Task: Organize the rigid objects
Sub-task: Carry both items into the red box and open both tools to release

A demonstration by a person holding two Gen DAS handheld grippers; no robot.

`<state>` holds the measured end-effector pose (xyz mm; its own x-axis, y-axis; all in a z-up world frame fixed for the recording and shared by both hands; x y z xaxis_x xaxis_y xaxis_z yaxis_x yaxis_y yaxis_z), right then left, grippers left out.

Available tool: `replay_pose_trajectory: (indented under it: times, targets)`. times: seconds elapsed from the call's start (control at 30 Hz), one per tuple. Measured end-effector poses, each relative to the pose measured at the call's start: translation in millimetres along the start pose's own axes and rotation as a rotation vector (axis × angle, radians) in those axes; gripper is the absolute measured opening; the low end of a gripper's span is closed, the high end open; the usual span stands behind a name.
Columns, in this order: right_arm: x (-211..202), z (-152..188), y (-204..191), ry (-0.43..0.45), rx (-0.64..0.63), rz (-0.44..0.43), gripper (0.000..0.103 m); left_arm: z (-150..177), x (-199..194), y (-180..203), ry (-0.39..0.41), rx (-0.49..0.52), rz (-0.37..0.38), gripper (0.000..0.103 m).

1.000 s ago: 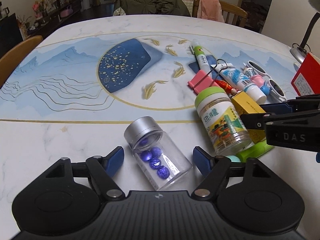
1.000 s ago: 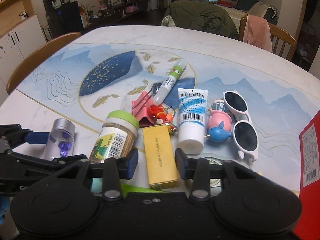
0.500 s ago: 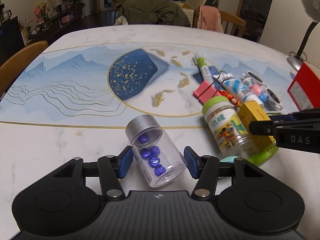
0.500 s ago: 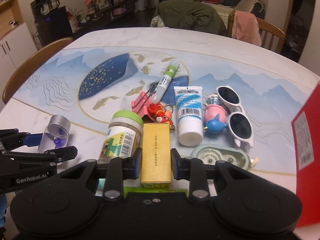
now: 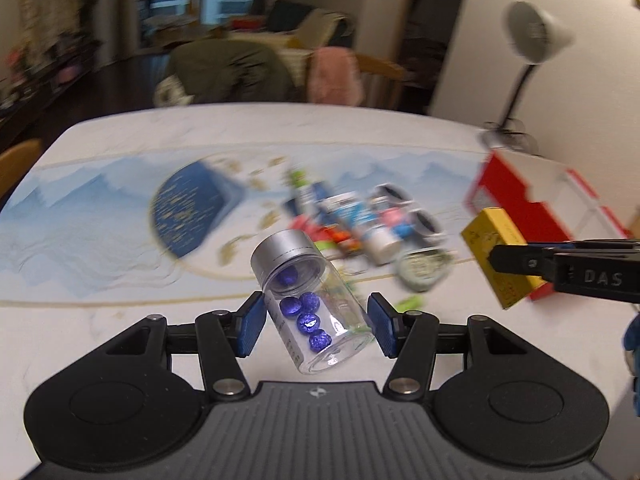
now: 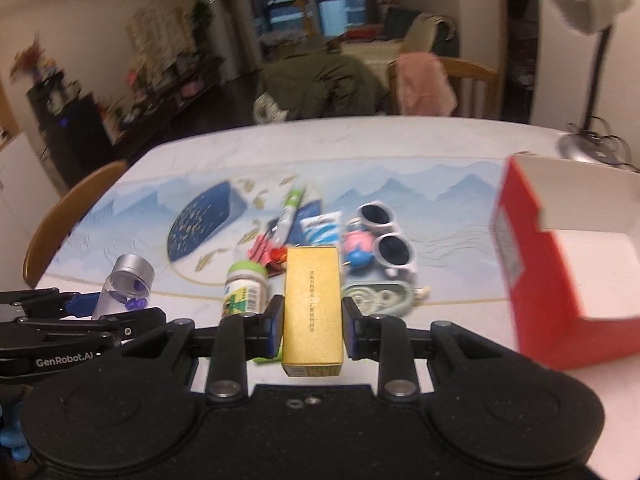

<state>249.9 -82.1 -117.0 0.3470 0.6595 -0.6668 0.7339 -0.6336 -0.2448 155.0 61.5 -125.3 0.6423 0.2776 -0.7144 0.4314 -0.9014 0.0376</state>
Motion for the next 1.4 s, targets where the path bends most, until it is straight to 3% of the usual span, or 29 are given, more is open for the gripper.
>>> replay_pose_trajectory:
  times: [0.2, 0.43, 0.7, 1.0, 1.4]
  targets:
    - [-40.9, -8.6, 32.0, 0.054, 0.062, 0.049, 0.028, -29.0, -20.4, 59.2, 0.032, 0.096, 0.108, 0.056]
    - [-68.3, -25.9, 98.3, 0.107, 0.115, 0.094, 0.028, -58.2, -12.9, 143.5, 0.044, 0.169, 0.197, 0.056]
    - [-85.0, -39.4, 197.2, 0.122, 0.158, 0.157, 0.028, -86.2, 15.5, 238.9, 0.044, 0.227, 0.226, 0.056]
    - [-82.5, -32.0, 286.1, 0.071, 0.180, 0.208, 0.028, -100.1, 72.5, 322.1, -0.034, 0.280, 0.239, 0.056]
    - [-49.7, -11.3, 342.9, -0.066, 0.145, 0.228, 0.028, -87.7, 159.8, 384.4, -0.214, 0.352, 0.202, 0.056]
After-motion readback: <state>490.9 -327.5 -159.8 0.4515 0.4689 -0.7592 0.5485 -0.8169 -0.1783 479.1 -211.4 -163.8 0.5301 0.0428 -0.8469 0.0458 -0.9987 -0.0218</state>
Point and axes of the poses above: each gripper's, at about its wrist camera, not at the fingertips, and x roughly the way its jaws point, y to its right, z to its underside, the point moved 9 cm from there along x, roughly the way its jaws point, and after that the axes turned 10 degrees about -z, right-handed, at the moved point
